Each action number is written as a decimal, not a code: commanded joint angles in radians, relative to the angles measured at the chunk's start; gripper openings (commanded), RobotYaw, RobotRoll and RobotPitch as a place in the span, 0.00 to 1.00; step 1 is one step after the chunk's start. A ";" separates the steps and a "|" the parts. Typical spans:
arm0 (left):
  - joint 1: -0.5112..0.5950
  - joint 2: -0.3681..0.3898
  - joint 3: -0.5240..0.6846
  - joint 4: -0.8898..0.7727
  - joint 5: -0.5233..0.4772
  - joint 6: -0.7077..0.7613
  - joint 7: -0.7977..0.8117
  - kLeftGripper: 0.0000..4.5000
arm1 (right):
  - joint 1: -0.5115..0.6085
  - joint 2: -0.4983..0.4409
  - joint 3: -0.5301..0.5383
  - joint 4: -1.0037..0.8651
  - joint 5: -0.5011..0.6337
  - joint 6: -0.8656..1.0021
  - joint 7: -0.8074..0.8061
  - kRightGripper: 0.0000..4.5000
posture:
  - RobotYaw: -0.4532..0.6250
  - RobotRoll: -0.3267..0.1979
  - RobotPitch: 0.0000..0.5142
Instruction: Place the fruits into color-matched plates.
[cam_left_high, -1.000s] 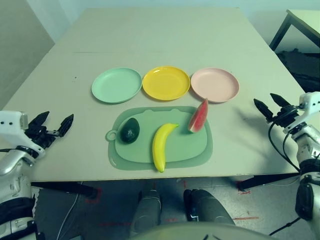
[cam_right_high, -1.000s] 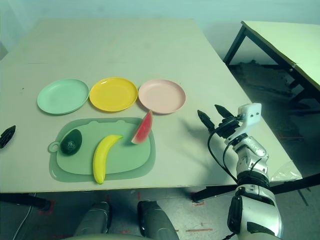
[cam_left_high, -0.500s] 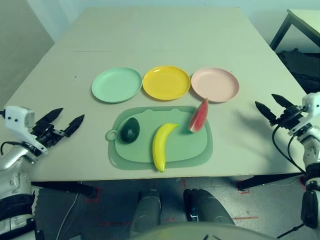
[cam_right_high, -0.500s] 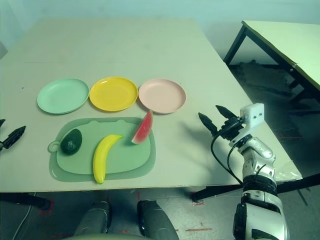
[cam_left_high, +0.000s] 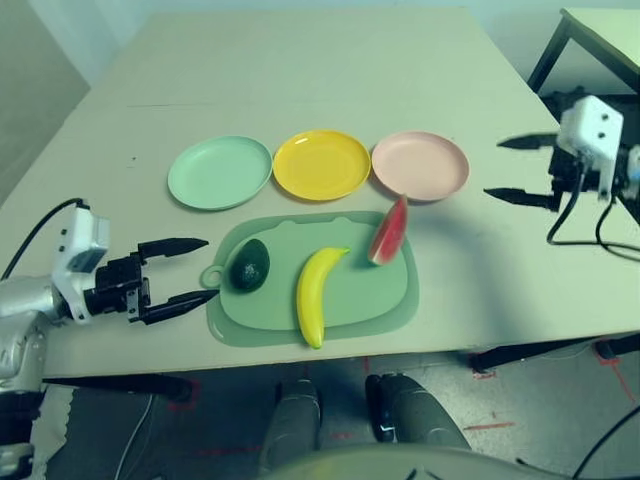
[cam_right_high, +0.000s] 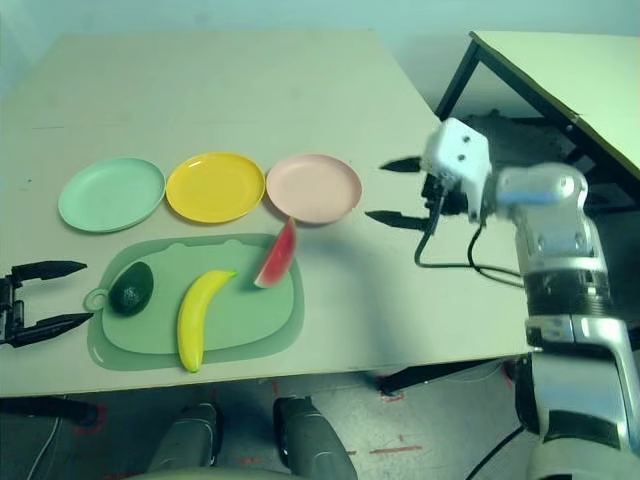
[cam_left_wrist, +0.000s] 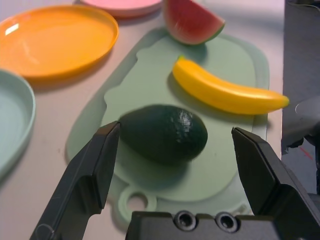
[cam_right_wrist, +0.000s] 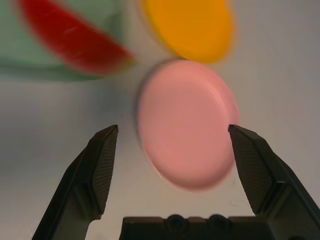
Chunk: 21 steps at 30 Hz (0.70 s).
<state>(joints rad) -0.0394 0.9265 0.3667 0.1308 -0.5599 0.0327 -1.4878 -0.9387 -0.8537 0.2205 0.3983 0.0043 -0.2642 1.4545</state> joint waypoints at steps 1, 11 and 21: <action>-0.021 0.002 -0.027 0.008 0.005 -0.019 -0.033 1.00 | -0.092 0.034 0.126 -0.031 -0.083 -0.088 0.117 0.98 | 0.44 0.62 0.29; -0.051 -0.034 -0.064 0.055 0.023 -0.060 -0.042 1.00 | -0.230 0.106 0.371 -0.057 -0.127 -0.111 0.160 0.98 | 0.44 0.62 0.31; -0.068 -0.046 -0.092 0.062 0.035 -0.082 -0.039 1.00 | -0.286 0.257 0.419 0.068 -0.242 -0.104 0.156 0.98 | 0.46 0.62 0.32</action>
<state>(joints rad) -0.1056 0.8835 0.2918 0.1820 -0.5402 -0.0392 -1.5225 -1.2154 -0.6102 0.6176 0.4485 -0.2121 -0.3514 1.6055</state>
